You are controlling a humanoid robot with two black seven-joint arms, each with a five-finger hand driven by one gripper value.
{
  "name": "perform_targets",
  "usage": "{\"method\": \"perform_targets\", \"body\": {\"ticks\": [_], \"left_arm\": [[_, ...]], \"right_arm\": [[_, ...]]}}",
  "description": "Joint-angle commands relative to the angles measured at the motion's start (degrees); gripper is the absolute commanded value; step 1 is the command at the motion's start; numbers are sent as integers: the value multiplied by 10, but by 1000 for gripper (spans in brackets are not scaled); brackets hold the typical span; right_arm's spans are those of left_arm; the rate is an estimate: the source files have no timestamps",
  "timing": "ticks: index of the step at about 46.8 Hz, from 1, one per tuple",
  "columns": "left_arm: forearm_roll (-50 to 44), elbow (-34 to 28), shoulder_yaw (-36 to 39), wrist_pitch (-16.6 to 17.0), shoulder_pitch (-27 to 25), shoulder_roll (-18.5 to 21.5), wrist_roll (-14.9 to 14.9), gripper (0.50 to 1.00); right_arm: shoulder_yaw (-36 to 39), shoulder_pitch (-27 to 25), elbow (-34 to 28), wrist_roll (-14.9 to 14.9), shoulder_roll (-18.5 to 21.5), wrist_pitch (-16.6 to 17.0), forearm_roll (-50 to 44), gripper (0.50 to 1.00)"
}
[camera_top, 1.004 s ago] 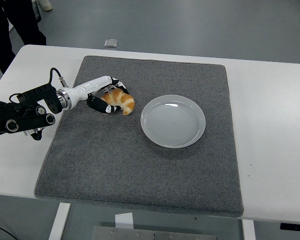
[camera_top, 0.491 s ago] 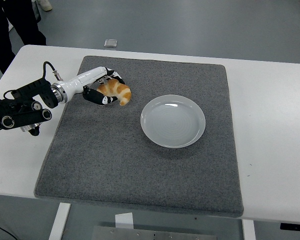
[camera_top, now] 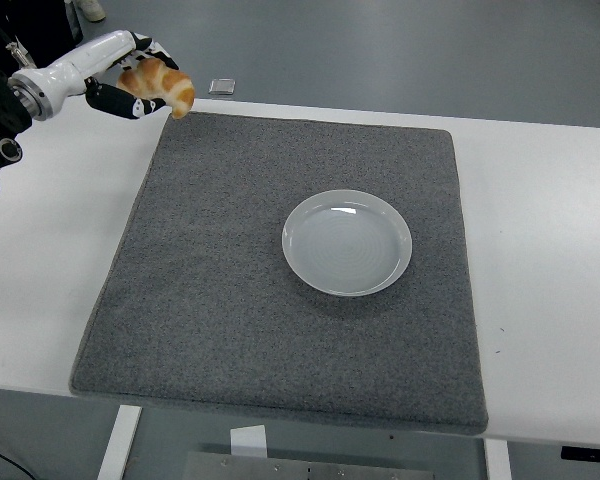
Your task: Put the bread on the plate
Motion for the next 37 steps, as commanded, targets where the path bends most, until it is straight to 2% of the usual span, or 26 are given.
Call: {"method": "perform_targets", "body": {"ticks": [1,9,15,23,28,37], "left_arm": [[1,0,3,-3,-26,0,2,500],[1,13,3,-45,-94,-6,6,500],[1,24,5,-64,-138,-37,9,500],[3,39,24,-63,-149,-100,22,500],[2,40,52,-54,-150,-143,24,500],[2,41,62,-28,-145,-213,53,500]], "right_arm": [[0,1,0,0,0,0,1,952],[0,1,0,0,0,-1,0,952],[0,1,0,0,0,-1,0,952],[0,1,0,1,0,-1,0,952],[0,1,0,0,0,-1,0,952],[0,0,0,0,0,-1,1,952]]}}
